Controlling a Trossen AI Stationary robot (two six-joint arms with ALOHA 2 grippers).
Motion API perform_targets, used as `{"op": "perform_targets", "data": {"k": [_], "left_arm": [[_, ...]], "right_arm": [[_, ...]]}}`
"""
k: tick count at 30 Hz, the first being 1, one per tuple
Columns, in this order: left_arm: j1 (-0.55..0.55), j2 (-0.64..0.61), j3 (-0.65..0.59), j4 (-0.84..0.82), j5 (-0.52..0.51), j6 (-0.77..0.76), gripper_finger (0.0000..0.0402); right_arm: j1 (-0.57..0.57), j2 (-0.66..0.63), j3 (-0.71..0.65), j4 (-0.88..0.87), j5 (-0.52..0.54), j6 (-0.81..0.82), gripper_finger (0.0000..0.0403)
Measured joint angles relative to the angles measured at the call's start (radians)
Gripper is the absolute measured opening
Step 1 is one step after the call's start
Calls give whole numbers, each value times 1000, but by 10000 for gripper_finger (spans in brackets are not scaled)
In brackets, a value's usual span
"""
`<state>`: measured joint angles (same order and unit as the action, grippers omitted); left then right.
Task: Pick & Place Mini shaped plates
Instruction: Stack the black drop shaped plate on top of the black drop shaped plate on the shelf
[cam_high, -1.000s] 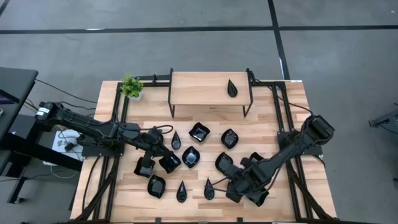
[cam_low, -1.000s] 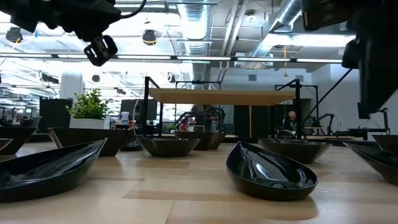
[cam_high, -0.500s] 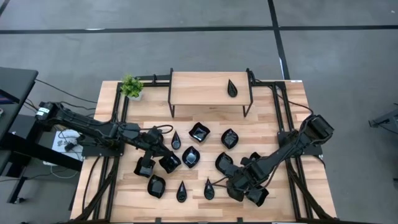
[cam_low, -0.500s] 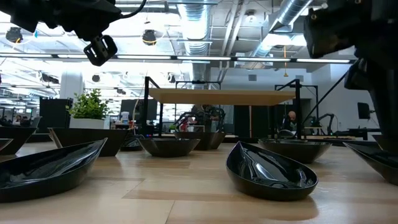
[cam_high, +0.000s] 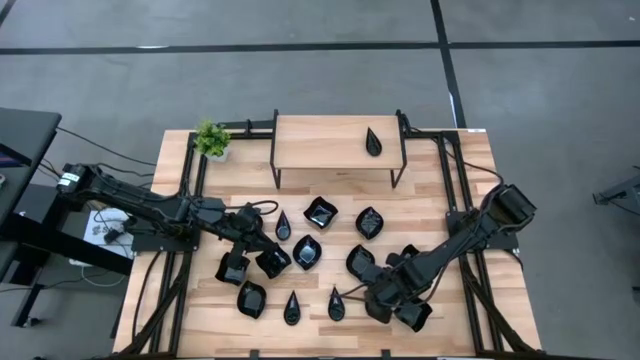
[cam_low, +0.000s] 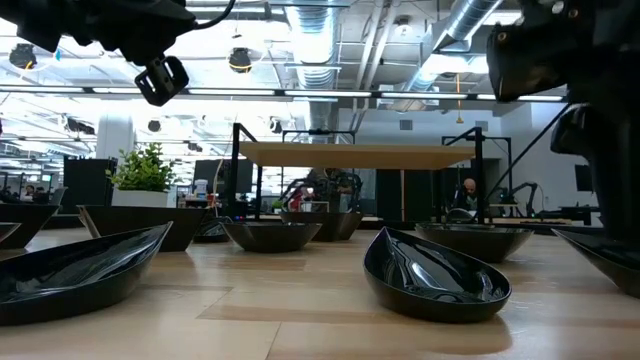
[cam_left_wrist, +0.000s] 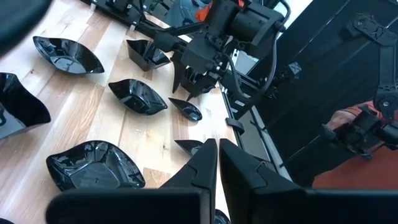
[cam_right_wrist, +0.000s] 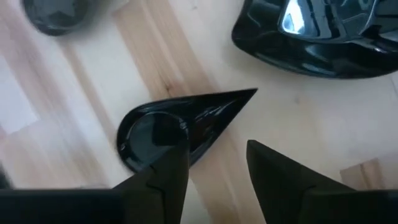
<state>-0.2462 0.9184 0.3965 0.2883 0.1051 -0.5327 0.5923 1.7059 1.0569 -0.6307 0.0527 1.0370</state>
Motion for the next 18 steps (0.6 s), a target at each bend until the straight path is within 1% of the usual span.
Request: {"op": "perform_targets", "data": {"k": [9,18], "left_arm": [[0,0,0,5,0,0,19],[0,0,0,5,0,0,19]], "right_arm": [[1,73,2,51,-4,1,153],[-6,73,2,43,-20,-15,135]]}}
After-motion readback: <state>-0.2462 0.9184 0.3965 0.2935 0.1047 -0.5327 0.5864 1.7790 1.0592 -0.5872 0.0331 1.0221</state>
